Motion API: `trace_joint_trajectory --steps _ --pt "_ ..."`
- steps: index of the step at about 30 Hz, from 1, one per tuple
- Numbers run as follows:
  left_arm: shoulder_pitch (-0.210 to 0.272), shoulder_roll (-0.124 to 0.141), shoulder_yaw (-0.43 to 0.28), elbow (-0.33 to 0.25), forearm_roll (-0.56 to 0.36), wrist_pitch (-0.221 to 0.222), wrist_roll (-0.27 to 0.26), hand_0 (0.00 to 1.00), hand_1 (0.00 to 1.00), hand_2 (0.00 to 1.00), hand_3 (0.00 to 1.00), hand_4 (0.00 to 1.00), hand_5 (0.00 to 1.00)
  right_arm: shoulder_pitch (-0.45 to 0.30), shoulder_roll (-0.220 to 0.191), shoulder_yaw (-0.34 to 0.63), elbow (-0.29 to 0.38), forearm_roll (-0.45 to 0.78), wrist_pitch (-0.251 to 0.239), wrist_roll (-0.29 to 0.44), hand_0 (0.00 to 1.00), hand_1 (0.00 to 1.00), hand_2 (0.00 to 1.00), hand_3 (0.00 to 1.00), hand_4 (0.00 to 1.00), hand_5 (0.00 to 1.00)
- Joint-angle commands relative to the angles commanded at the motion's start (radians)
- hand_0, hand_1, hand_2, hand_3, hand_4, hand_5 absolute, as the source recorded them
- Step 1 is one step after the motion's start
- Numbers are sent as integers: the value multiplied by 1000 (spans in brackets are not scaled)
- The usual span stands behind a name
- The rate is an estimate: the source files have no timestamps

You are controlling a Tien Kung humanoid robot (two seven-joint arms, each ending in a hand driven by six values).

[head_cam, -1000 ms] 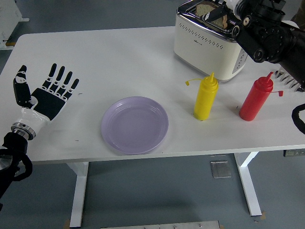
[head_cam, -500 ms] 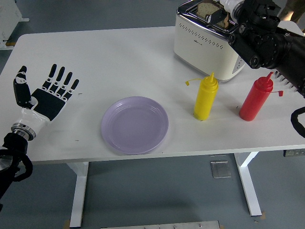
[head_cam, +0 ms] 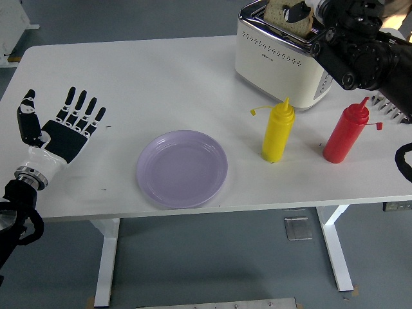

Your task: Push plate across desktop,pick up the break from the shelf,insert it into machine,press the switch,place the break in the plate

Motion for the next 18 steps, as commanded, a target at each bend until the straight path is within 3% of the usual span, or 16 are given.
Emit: trace_joint_trajectory --steps 10,12,17,18 --pt "-2 -3 -10 -3 0 0 1 811 744 698 706 791 998 2 -68 163 114 -152 7 -35 299 464 416 523 350 2" --pt "-2 -4 -13 -3 0 0 2 811 744 698 705 791 998 -2 -86 202 149 -190 7 -38 321 447 402 472 346 2" --pt "-2 -7 -18 -5 0 0 2 811 744 698 705 791 998 -17 -130 275 238 -259 5 -41 321 447 402 472 346 2" --pt "-2 -8 -20 -5 0 0 2 811 744 698 704 790 998 -21 -141 282 257 -266 3 -42 323 432 395 455 306 2"
